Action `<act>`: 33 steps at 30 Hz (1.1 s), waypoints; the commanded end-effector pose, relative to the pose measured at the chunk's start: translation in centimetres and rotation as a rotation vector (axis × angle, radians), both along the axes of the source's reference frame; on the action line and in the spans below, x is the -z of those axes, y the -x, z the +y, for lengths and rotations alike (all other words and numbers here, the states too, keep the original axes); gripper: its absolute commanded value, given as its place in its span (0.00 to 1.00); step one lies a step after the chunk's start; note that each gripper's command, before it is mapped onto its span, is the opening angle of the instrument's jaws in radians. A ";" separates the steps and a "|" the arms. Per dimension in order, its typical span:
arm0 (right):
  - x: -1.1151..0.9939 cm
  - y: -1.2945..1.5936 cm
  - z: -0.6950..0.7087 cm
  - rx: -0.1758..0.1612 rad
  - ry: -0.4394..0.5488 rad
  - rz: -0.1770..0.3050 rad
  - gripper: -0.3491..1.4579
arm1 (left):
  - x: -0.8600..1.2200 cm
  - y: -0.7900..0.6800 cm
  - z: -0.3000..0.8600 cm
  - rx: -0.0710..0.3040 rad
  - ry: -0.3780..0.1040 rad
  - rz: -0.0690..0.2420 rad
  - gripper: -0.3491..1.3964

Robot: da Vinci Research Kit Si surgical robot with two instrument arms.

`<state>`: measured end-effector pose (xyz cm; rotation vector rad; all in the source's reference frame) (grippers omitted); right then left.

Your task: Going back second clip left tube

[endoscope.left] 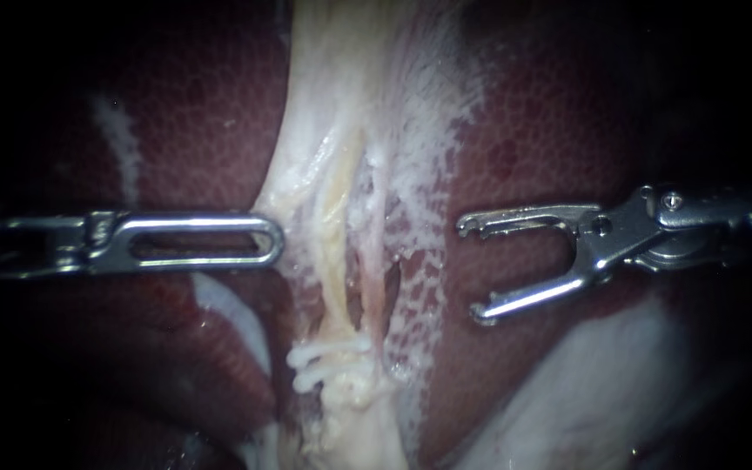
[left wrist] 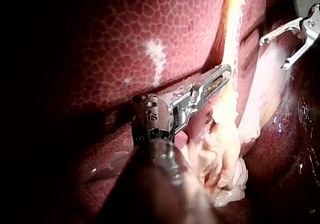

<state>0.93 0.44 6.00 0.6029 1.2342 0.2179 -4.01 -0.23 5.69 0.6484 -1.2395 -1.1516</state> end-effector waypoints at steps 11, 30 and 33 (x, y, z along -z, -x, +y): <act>0.03 0.01 0.00 0.002 0.004 0.002 0.52 | -0.12 0.25 -0.06 -0.017 -0.003 0.008 0.00; 0.04 0.01 0.00 0.001 0.004 0.002 0.52 | -0.02 0.21 0.03 -0.016 -0.009 -0.001 0.00; 0.04 0.01 0.00 0.002 0.004 0.002 0.52 | -0.01 0.21 0.03 -0.016 -0.009 -0.001 0.00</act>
